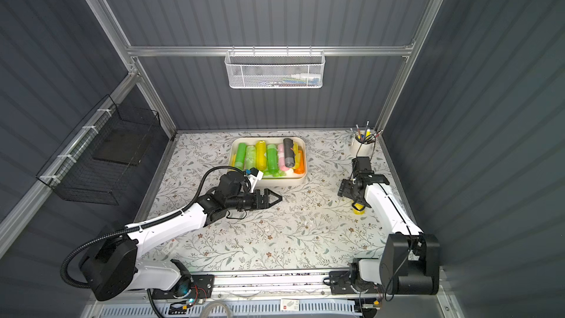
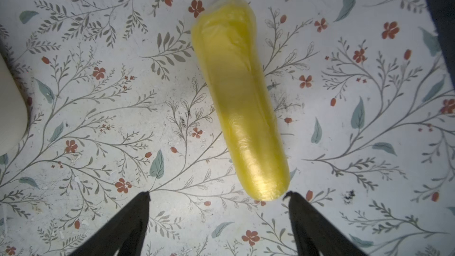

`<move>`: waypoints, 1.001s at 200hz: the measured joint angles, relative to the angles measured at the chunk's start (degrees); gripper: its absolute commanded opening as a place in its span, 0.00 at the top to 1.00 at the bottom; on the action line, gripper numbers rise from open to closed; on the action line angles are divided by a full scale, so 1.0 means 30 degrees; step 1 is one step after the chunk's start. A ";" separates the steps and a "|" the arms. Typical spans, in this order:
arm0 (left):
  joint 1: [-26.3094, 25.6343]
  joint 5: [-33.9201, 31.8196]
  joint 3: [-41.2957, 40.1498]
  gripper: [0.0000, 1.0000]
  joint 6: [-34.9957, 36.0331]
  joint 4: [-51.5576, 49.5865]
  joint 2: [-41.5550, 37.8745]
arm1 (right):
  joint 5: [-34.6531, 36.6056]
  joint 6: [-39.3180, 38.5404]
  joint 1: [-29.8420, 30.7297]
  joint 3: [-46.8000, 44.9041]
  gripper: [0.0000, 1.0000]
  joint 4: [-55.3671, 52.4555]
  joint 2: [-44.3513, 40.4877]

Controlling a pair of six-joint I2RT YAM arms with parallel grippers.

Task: Put the roll of trash bags into the storage box
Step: Pick up the roll of trash bags from the center of the board.

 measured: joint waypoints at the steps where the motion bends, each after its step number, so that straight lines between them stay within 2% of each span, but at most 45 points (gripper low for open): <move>1: 0.0000 0.0000 0.0000 0.00 -0.0015 0.0000 0.0007 | -0.0029 -0.0015 -0.0007 0.0000 0.16 0.0000 0.0044; 85: -0.0073 0.0379 0.0015 0.00 -0.0648 0.0721 0.1042 | -0.0095 -0.0495 -0.0080 0.1056 0.18 -0.0007 0.1486; 200: -0.0095 0.0896 0.0146 0.00 -0.0794 0.1209 0.1617 | 0.0867 -0.1421 -0.0845 0.3198 0.18 -0.0015 0.5595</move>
